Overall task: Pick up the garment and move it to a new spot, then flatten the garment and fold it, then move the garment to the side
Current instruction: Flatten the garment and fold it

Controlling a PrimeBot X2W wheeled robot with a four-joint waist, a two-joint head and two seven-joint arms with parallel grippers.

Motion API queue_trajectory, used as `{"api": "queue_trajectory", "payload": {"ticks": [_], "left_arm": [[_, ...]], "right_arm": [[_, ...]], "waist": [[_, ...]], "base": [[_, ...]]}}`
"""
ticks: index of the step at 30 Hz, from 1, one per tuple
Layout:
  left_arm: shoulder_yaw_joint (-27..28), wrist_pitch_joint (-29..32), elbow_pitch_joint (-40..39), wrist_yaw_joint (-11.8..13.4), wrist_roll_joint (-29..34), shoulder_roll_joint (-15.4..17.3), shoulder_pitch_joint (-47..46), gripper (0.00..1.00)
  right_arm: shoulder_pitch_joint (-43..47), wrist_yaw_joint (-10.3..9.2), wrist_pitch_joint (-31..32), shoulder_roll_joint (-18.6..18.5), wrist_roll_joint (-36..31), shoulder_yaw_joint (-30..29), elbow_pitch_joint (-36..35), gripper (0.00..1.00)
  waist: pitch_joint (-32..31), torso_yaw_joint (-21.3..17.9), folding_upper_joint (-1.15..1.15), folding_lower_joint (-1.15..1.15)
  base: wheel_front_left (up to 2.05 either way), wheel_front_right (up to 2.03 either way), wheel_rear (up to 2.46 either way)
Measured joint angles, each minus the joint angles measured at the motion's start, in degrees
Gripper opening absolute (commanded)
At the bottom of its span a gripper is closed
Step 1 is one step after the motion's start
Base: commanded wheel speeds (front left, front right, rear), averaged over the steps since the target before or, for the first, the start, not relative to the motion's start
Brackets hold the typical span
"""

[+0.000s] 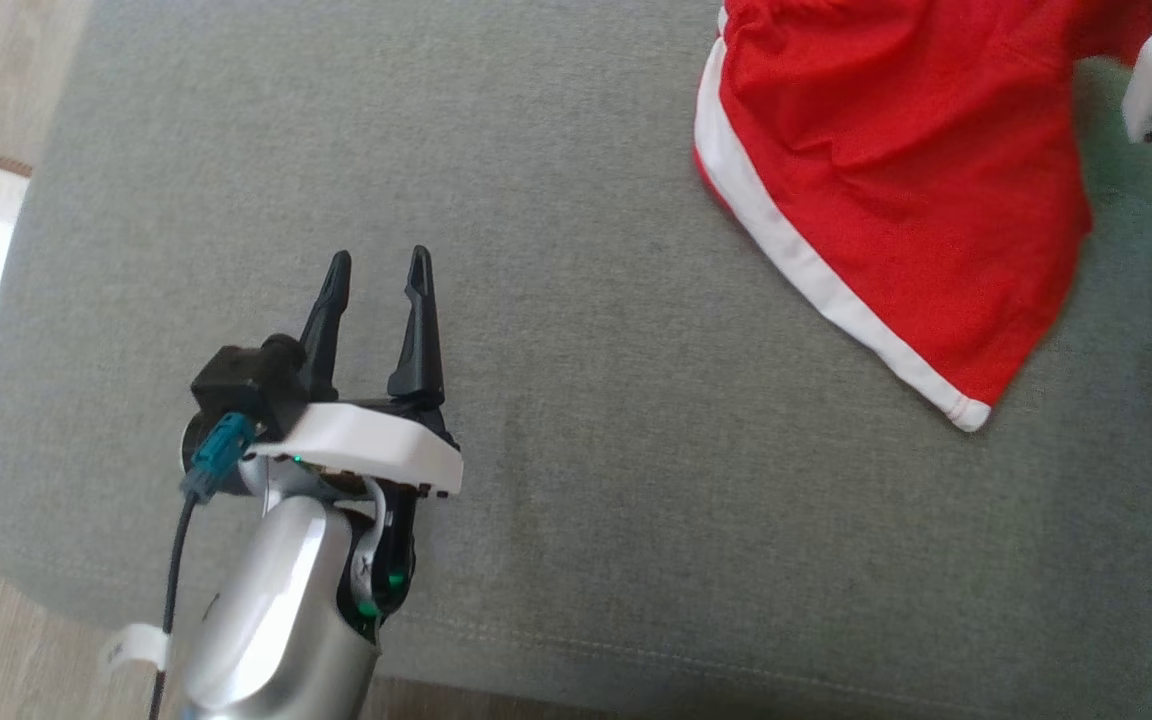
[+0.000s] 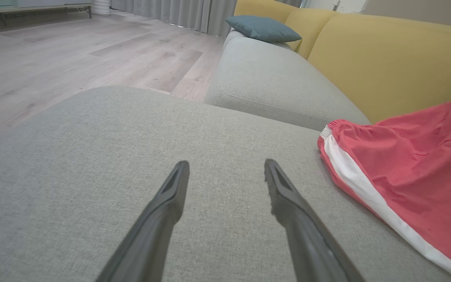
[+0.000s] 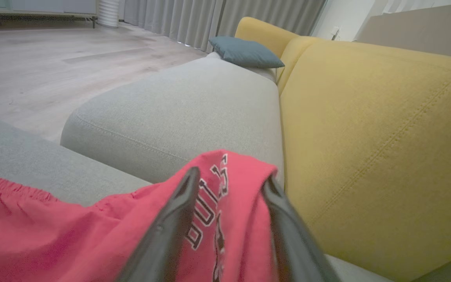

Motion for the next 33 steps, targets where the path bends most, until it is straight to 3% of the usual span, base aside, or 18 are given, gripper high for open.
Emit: {"api": "queue_trajectory", "payload": {"ticks": [7, 12, 24, 33], "left_arm": [[0.52, 0.0, 0.04, 0.01, 0.02, 0.0, -0.01, 1.0], [1.71, 0.0, 0.02, -0.13, 0.52, -0.03, 0.1, 1.0], [4.33, 0.0, -1.41, -0.56, 0.6, 0.02, 4.5, 1.0], [4.58, 0.0, -1.58, -1.04, 0.6, 0.02, 6.95, 1.0]], "right_arm": [[0.92, 0.0, -3.19, 2.56, 0.26, -0.55, 2.19, 1.0], [7.32, 0.0, -3.7, 6.08, 3.67, -0.49, -0.99, 1.0], [32.68, 0.0, -3.87, 12.68, 12.96, -1.35, -25.7, 1.0], [50.68, 0.0, -3.87, 15.33, 15.93, -0.57, -38.24, 1.0]], "waist": [[-1.47, -2.68, 0.0, 0.0], [-3.67, -5.6, 0.0, 0.0], [-10.49, -12.55, 0.0, 0.0], [-12.87, -16.2, 0.0, 0.0]], "base": [[0.0, 0.0, 0.0], [0.0, 0.0, 0.0], [0.0, 0.0, 0.0], [0.0, 0.0, 0.0]]}}
